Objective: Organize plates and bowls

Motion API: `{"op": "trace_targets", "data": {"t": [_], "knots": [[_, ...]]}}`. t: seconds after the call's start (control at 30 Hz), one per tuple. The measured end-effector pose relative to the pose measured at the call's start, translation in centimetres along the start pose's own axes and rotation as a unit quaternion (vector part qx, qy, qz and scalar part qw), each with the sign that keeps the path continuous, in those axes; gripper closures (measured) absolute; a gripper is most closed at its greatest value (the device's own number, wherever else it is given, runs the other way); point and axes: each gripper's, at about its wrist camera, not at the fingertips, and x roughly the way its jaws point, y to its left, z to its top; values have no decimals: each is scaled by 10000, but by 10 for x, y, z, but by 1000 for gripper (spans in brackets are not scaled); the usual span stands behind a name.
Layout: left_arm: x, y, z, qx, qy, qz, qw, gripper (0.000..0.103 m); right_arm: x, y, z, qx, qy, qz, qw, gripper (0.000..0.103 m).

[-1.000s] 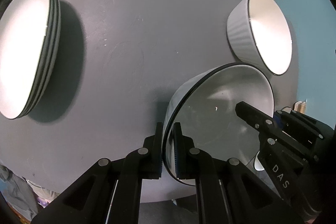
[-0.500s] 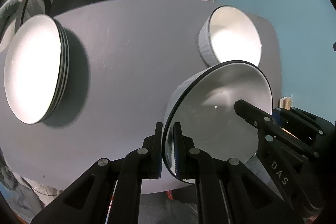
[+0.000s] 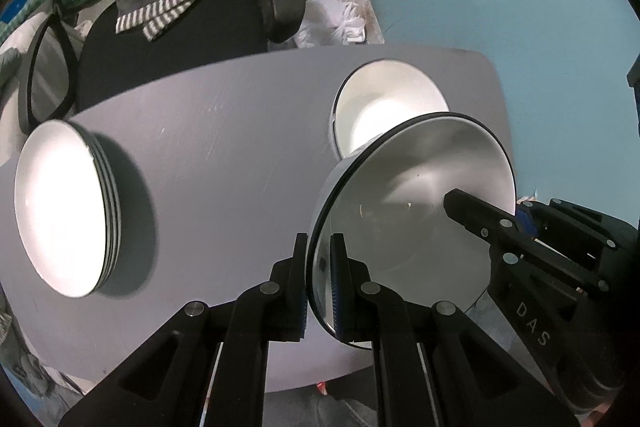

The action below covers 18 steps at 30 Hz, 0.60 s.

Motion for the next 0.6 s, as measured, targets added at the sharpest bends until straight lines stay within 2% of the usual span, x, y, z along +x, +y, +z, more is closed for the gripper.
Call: {"op": "trace_targets", "data": {"t": [0.6], "knots": [[13,-10,51,88,-56,277,9996,95,12,-30,43,74,124,-9,9999,95]]}}
